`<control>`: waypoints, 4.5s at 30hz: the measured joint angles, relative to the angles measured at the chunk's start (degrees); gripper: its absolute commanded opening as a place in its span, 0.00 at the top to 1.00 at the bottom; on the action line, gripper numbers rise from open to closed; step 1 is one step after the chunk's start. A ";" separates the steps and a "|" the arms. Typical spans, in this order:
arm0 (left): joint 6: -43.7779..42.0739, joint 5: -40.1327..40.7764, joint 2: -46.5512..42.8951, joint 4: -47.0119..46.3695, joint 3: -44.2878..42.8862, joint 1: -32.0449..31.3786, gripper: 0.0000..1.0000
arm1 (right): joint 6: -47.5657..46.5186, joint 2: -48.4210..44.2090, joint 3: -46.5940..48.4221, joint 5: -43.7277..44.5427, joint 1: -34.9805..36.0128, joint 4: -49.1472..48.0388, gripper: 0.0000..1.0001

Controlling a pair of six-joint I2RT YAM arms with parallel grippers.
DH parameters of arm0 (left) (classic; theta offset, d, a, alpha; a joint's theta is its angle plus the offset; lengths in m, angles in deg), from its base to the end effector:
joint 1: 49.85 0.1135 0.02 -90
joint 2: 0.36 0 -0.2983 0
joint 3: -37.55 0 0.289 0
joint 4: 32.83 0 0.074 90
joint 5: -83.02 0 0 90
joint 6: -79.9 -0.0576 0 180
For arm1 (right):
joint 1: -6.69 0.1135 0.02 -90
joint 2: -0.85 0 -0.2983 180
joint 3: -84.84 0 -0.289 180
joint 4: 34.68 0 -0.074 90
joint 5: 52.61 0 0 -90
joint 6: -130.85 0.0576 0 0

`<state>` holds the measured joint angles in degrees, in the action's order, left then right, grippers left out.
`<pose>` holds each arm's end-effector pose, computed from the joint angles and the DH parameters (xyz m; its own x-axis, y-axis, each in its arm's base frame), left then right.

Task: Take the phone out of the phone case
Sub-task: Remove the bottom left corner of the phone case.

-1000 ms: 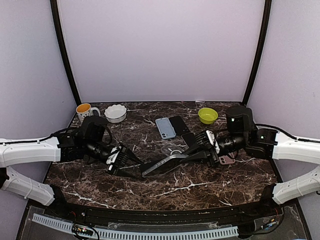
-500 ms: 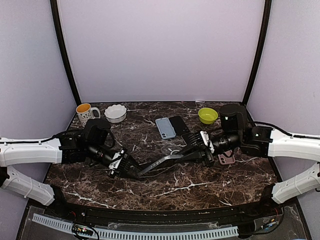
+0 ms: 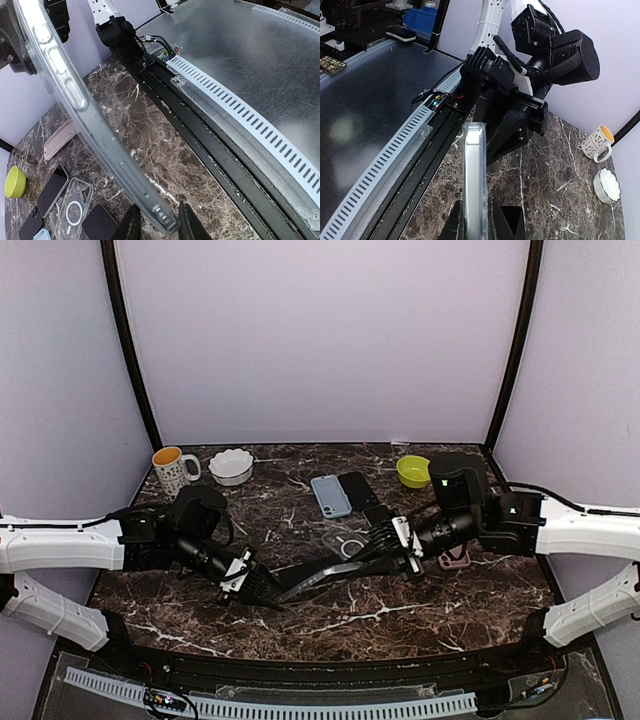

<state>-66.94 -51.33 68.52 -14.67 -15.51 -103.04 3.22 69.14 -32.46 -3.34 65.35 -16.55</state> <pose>0.1392 -0.2532 0.2486 0.5869 0.2149 -0.7806 0.7835 -0.3941 0.4805 0.1265 0.2800 0.3152 0.4192 -0.2012 -0.8853 -0.8864 -0.3017 -0.3511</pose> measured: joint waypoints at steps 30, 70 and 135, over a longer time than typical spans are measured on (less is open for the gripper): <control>-4.15 6.36 -2.16 8.59 1.07 -7.89 0.52 | -8.90 4.15 4.11 5.73 9.18 4.98 1.00; -5.46 18.75 -8.37 5.60 4.02 -7.41 0.87 | -11.15 4.87 7.58 12.02 10.43 7.08 1.00; 43.82 -10.27 -21.92 -56.41 16.72 17.68 0.58 | 35.47 9.29 -4.50 19.67 10.47 -64.70 1.00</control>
<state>-23.11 -61.61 46.60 -71.08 1.21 -85.36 38.70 78.43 -36.97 16.33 75.82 -81.25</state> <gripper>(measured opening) 0.465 0.095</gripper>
